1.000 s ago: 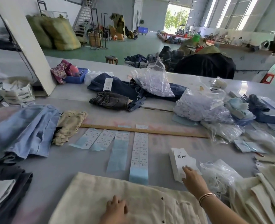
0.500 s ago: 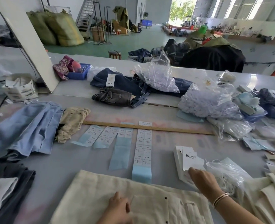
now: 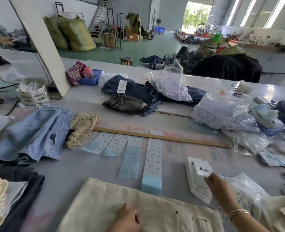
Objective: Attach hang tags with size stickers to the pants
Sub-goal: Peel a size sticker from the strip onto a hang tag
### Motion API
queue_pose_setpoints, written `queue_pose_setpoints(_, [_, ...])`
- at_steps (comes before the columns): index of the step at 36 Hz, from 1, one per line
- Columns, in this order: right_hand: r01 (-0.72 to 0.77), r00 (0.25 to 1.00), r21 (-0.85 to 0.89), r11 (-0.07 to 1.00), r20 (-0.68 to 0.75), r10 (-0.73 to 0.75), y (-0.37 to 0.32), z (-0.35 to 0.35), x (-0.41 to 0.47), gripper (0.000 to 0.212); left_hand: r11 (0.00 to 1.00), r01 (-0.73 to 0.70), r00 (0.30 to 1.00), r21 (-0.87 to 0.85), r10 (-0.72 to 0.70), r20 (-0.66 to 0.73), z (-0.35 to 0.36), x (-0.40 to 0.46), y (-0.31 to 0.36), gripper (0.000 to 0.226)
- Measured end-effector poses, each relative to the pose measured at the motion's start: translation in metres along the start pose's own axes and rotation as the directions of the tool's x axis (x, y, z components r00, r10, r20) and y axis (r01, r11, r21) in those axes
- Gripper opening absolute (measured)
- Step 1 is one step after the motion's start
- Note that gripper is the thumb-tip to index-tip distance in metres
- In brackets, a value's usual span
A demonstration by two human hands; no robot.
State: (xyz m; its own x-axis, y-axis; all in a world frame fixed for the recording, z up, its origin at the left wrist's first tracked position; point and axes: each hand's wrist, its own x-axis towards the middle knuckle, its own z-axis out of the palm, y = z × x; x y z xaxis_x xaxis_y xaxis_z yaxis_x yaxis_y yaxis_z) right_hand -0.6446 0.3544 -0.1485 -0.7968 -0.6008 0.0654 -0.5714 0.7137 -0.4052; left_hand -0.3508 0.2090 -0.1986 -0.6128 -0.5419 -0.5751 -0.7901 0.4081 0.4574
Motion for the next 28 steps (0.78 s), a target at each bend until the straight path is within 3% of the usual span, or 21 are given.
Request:
queue_pose_setpoints(2, [0.046, 0.986, 0.068, 0.997, -0.163, -0.034, -0.020, -0.013, 0.000, 0.018, 0.989, 0.065, 0.996, -0.133, -0.056, 0.074, -0.009, 0.002, 0.005, 0.040])
queue_pose_setpoints(4, [0.167, 0.947, 0.063, 0.984, -0.288, -0.142, -0.051, -0.020, -0.002, 0.009, 0.890, 0.130, 0.981, -0.437, -0.051, 0.188, -0.025, 0.002, 0.012, 0.042])
queue_pose_setpoints(6, [0.344, 0.882, 0.035, 0.938, -0.355, -0.311, -0.086, -0.017, -0.006, 0.016, 0.620, 0.226, 0.962, -0.752, -0.019, 0.274, -0.044, 0.009, 0.017, 0.044])
queue_pose_setpoints(8, [0.533, 0.804, 0.021, 0.846, -0.326, -0.498, -0.124, -0.007, -0.015, 0.026, 0.354, 0.216, 0.964, -0.910, 0.072, 0.257, -0.061, 0.020, 0.020, 0.059])
queue_pose_setpoints(11, [0.819, 0.547, -0.057, 0.571, -0.221, -0.807, -0.165, 0.020, -0.029, 0.025, 0.016, 0.150, 0.967, -0.989, 0.208, 0.150, -0.089, 0.034, 0.028, 0.067])
queue_pose_setpoints(12, [0.873, 0.468, -0.068, 0.482, -0.156, -0.870, -0.174, 0.029, -0.032, 0.022, -0.041, 0.125, 0.972, -0.991, 0.207, 0.114, -0.098, 0.037, 0.031, 0.065])
queue_pose_setpoints(13, [0.903, 0.422, -0.055, 0.427, -0.084, -0.903, -0.181, 0.038, -0.032, 0.019, -0.036, 0.097, 0.984, -0.995, 0.152, 0.091, -0.105, 0.040, 0.033, 0.059])
queue_pose_setpoints(14, [0.917, 0.397, -0.022, 0.398, -0.013, -0.918, -0.185, 0.046, -0.031, 0.016, 0.046, 0.046, 0.996, -0.998, 0.073, 0.049, -0.110, 0.045, 0.033, 0.049])
queue_pose_setpoints(16, [0.907, 0.398, 0.095, 0.409, 0.118, -0.910, -0.192, 0.058, -0.022, 0.020, 0.388, -0.080, 0.981, -0.918, -0.131, -0.141, -0.117, 0.058, 0.029, 0.031])
queue_pose_setpoints(18, [0.837, 0.480, 0.202, 0.509, 0.178, -0.859, -0.200, 0.064, -0.003, 0.027, 0.615, -0.151, 0.941, -0.774, -0.149, -0.302, -0.127, 0.075, 0.021, 0.027])
queue_pose_setpoints(21, [0.645, 0.708, 0.256, 0.720, 0.154, -0.689, -0.211, 0.072, 0.040, 0.024, 0.881, -0.128, 0.953, -0.456, -0.017, -0.301, -0.137, 0.103, 0.006, 0.024])
queue_pose_setpoints(24, [0.511, 0.823, 0.156, 0.845, 0.195, -0.534, -0.214, 0.089, 0.086, 0.025, 0.969, -0.110, 0.964, -0.222, 0.050, -0.259, -0.140, 0.133, -0.012, 0.014])
queue_pose_setpoints(26, [0.482, 0.832, 0.074, 0.873, 0.273, -0.483, -0.214, 0.106, 0.111, 0.031, 0.970, -0.131, 0.969, -0.204, 0.081, -0.235, -0.137, 0.153, -0.021, 0.031])
queue_pose_setpoints(28, [0.503, 0.803, -0.027, 0.864, 0.383, -0.456, -0.213, 0.125, 0.130, 0.037, 0.986, -0.147, 0.975, -0.083, 0.130, -0.181, -0.134, 0.169, -0.022, 0.044])
